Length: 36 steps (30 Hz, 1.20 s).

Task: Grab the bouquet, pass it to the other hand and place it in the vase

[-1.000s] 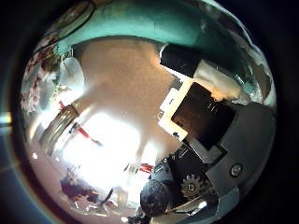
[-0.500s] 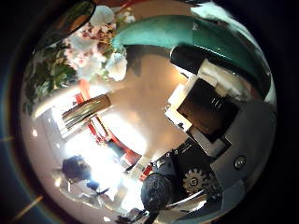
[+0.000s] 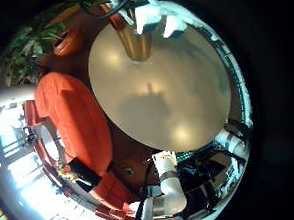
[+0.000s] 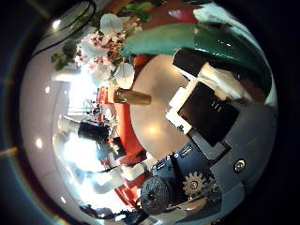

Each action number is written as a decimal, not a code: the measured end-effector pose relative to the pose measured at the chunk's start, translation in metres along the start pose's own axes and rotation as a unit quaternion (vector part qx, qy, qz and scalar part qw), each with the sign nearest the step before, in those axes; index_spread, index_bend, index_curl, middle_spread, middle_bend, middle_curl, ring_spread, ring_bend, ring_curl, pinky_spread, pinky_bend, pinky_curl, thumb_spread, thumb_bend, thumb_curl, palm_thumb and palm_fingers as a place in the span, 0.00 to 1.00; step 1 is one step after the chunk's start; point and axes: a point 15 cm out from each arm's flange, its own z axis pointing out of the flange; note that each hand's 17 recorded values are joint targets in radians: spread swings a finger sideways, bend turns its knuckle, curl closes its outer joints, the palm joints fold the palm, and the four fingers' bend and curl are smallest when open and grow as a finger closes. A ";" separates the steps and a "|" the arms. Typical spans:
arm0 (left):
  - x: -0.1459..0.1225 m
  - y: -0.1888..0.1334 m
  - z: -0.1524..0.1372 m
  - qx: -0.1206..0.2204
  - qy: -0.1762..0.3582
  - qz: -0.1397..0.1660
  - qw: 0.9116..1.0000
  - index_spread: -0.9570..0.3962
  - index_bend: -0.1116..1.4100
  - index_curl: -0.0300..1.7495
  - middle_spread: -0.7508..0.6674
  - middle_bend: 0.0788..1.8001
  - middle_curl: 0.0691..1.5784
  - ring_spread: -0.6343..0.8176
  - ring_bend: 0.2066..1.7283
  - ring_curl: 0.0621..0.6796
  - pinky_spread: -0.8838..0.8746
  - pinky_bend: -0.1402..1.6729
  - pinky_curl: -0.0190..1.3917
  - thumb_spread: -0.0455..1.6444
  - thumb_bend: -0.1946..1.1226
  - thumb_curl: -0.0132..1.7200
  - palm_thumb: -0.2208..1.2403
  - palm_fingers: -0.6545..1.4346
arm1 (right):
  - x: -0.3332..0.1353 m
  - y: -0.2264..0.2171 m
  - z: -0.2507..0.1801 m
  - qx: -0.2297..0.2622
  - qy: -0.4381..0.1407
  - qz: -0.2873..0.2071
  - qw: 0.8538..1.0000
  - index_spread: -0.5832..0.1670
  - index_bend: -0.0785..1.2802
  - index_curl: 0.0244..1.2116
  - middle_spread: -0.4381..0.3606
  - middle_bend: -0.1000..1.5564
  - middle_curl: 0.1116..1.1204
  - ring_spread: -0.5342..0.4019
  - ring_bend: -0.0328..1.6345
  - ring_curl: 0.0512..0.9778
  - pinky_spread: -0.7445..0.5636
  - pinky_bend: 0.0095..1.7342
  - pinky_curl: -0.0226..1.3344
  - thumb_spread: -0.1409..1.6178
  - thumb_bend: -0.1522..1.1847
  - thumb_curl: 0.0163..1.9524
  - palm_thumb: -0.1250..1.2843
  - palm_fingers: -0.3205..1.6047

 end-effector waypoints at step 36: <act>0.070 -0.035 -0.089 0.183 0.513 0.013 0.839 0.79 0.18 0.21 0.69 0.10 0.22 0.71 0.25 0.24 0.71 0.25 0.28 0.64 0.13 0.19 0.29 0.42 | -0.117 0.038 0.086 0.016 -0.507 -0.097 0.856 0.48 0.90 0.74 0.41 0.90 0.64 0.38 0.89 0.67 0.45 0.73 0.65 0.57 0.18 0.66 0.87 0.76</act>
